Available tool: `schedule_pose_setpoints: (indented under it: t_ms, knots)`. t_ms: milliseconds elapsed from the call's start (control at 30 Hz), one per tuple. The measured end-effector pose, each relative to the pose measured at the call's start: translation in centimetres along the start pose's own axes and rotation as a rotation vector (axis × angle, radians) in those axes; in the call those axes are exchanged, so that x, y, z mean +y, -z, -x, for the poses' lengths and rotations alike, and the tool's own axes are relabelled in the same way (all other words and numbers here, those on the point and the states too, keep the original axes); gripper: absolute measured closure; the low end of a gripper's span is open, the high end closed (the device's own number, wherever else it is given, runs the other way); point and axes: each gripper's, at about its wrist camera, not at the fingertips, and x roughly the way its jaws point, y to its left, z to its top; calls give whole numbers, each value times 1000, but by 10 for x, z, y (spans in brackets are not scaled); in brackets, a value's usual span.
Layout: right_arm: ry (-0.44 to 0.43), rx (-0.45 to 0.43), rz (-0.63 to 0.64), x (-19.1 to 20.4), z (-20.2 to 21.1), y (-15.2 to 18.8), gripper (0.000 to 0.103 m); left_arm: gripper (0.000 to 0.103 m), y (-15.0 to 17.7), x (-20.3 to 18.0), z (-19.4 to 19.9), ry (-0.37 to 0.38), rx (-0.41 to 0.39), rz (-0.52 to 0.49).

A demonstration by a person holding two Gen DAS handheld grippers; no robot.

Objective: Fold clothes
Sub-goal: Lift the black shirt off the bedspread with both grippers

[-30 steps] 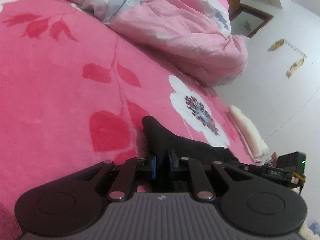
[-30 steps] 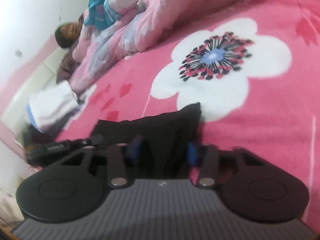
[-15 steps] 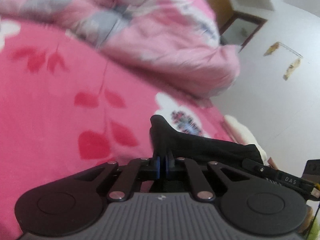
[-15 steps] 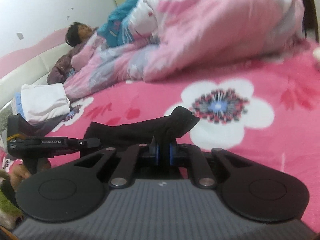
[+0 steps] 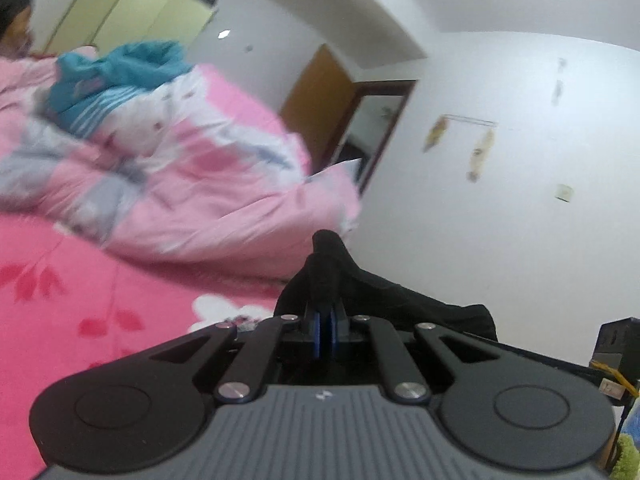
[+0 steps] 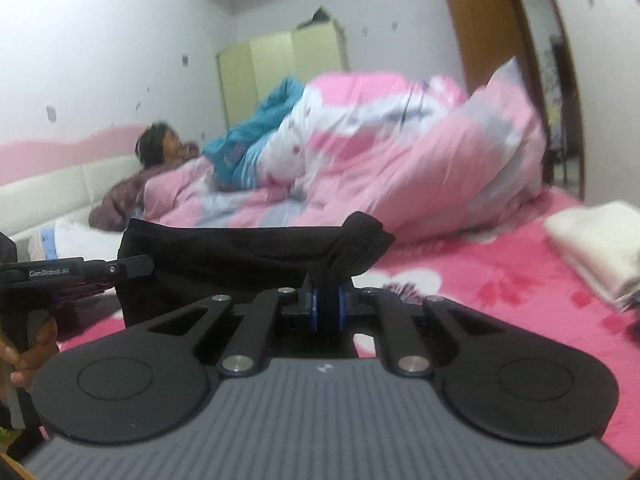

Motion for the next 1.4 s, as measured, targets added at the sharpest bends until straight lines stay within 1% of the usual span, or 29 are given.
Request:
schedule_pose_setpoints:
  t_ms: [133,267,400,500,633,833,967,1033,1167,1267,1400]
  knots:
    - [37,-87,-5,-9,43,-12,96,98,-8,-36,0,65,-4,-12]
    - [86,-165,-9,-21,84,-23,96,98,-15,-79,-13,151,-8,-39]
    - [189,-225,-11,-44,121,-25,96,98,-16,-123,-34,259,-11,-75]
    - [280,-280,-7,-65,153,-24,96,98,-12,-155,-60,338,15,-99]
    - [406,-339,15,-99,192,-27,96,98,2,-201,-110,439,75,-107]
    - [599,-350,69,-162,220,-46,96,98,22,-269,-185,570,129,-81]
    - [709,-355,102,-204,227,-56,96,98,32,-304,-232,615,169,-52]
    - [747,-368,109,-225,228,-62,96,98,35,-319,-254,631,186,-40]
    - [804,-398,120,-265,223,-76,96,98,38,-343,-295,661,214,-12]
    - [811,-405,72,-294,219,-80,96,98,42,-351,-314,671,219,-16]
    - [798,-400,20,-312,209,-72,96,98,46,-347,-319,673,225,-18]
